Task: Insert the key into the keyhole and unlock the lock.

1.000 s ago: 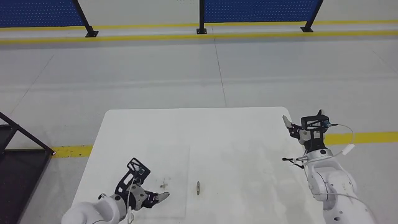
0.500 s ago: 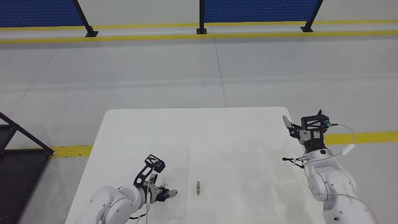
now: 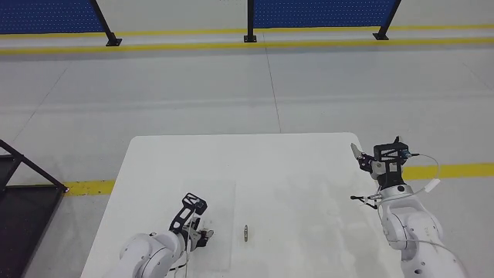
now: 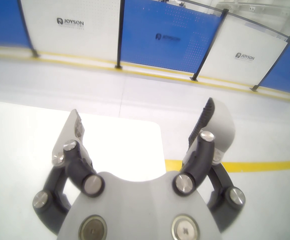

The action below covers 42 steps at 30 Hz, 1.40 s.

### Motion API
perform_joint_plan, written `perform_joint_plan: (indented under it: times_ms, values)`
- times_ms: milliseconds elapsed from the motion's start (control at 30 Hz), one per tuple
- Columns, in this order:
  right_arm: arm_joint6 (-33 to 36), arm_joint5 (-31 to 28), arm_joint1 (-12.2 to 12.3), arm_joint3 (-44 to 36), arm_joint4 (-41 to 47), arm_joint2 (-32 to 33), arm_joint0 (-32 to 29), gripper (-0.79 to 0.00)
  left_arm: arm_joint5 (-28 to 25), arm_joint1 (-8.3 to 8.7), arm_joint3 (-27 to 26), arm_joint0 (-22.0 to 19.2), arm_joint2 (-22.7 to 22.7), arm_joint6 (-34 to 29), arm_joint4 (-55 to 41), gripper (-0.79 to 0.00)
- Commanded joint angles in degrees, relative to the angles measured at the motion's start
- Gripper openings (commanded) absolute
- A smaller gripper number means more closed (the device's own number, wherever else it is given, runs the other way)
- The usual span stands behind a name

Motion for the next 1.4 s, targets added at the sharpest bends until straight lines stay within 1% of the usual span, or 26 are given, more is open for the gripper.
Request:
perform_joint_plan:
  times_ms: [0,33,133,233,300,400,500,633,667,733,800,833,933,1033,1267,1367]
  values:
    - [0.0,0.0,0.0,0.0,0.0,0.0,0.0,0.0,-0.3,0.1,0.1,0.2,0.0,0.3,0.9,-0.382]
    - [0.0,0.0,0.0,0.0,0.0,0.0,0.0,0.0,-0.1,0.12,0.2,0.3,0.1,0.5,0.9,-0.397]
    - [0.0,0.0,0.0,0.0,0.0,0.0,0.0,0.0,-0.1,0.19,0.7,0.4,0.1,1.1,1.2,-0.397]
    - [0.0,0.0,0.0,0.0,0.0,0.0,0.0,0.0,0.0,0.24,1.1,0.2,0.4,1.3,1.7,-0.422]
    - [0.0,0.0,0.0,0.0,0.0,0.0,0.0,0.0,-0.2,0.26,1.2,0.1,0.6,1.5,1.5,-0.425]
    - [0.0,0.0,0.0,0.0,0.0,0.0,0.0,0.0,0.0,0.31,1.4,-0.2,0.4,1.7,1.4,-0.474]
    - [0.0,0.0,0.0,0.0,0.0,0.0,0.0,0.0,0.2,0.37,1.5,-0.3,0.5,1.8,1.6,-0.563]
    - [0.0,0.0,0.0,0.0,0.0,0.0,0.0,0.0,0.2,0.44,1.7,-0.5,0.6,1.9,1.5,-0.603]
    - [0.0,0.0,0.0,0.0,0.0,0.0,0.0,0.0,0.2,0.46,1.7,-0.5,0.6,1.9,1.5,-0.646]
    - [0.0,0.0,0.0,0.0,0.0,0.0,0.0,0.0,0.2,0.5,1.6,-0.7,0.5,2.0,1.6,-0.69]
    - [0.0,0.0,0.0,0.0,0.0,0.0,0.0,0.0,0.3,0.55,1.5,-0.7,0.5,1.8,1.7,-0.699]
    - [0.0,0.0,0.0,0.0,0.0,0.0,0.0,0.0,0.3,0.57,1.4,-0.7,0.5,1.9,1.8,-0.723]
    - [0.0,0.0,0.0,0.0,0.0,0.0,0.0,0.0,0.2,0.66,0.9,-0.6,0.4,1.8,1.8,-0.763]
    - [0.0,0.0,0.0,0.0,0.0,0.0,0.0,0.0,0.3,0.77,0.3,-0.4,0.0,1.8,1.6,-0.785]
    - [0.0,0.0,0.0,0.0,0.0,0.0,0.0,0.0,0.3,0.97,-0.8,0.2,-0.7,2.2,1.0,-0.785]
    - [0.0,0.0,0.0,0.0,0.0,0.0,0.0,0.0,0.2,1.03,-1.8,0.7,-1.3,3.9,0.0,-0.785]
